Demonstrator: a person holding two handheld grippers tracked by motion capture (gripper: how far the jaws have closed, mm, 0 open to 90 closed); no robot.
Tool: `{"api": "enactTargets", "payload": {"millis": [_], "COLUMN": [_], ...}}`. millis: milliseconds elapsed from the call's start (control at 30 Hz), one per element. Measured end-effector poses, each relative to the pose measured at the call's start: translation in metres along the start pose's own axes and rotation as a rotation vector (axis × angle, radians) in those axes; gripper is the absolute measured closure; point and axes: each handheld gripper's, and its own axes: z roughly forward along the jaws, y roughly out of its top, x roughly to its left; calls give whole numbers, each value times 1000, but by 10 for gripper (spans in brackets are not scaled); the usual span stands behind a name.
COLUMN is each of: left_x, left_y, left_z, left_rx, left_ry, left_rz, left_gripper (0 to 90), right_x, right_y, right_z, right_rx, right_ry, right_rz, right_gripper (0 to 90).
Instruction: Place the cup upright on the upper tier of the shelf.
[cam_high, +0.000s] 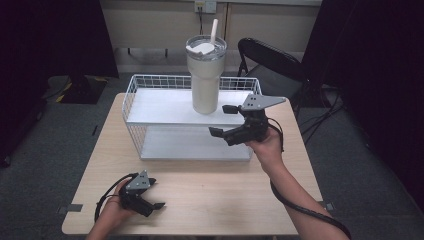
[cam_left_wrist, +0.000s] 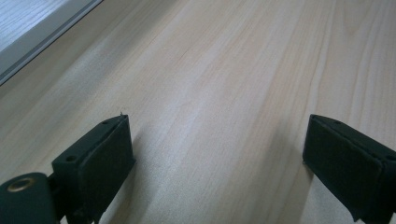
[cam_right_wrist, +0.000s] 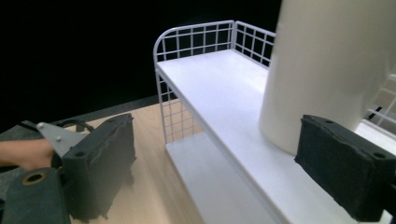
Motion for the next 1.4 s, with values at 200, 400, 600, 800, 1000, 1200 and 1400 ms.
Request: {"api": "enactTargets", "payload": {"millis": [200, 400, 600, 800, 1000, 1200, 1400], "left_x": [0, 0, 0, 0, 0, 0, 0], "left_y": [0, 0, 0, 0, 0, 0, 0], "left_z": [0, 0, 0, 0, 0, 0, 0], "left_rx": [0, 0, 0, 0, 0, 0, 0], "left_ry": [0, 0, 0, 0, 0, 0, 0], "left_rz": [0, 0, 0, 0, 0, 0, 0], "left_gripper": [79, 79, 79, 79, 79, 79, 79], "right_x": [9, 17, 22, 26, 28, 29, 30], "right_y": [-15, -32, -52, -74, -97, -122, -149], "right_z": [1, 5, 9, 12, 14, 16, 18], "right_rx": [6, 15, 33, 52, 81, 123, 186], "right_ry": [34, 66, 84, 101, 109, 113, 108], "right_rz": [3, 12, 21, 36, 40, 45, 48], "right_gripper": [111, 111, 110, 111, 111, 111, 111]}}
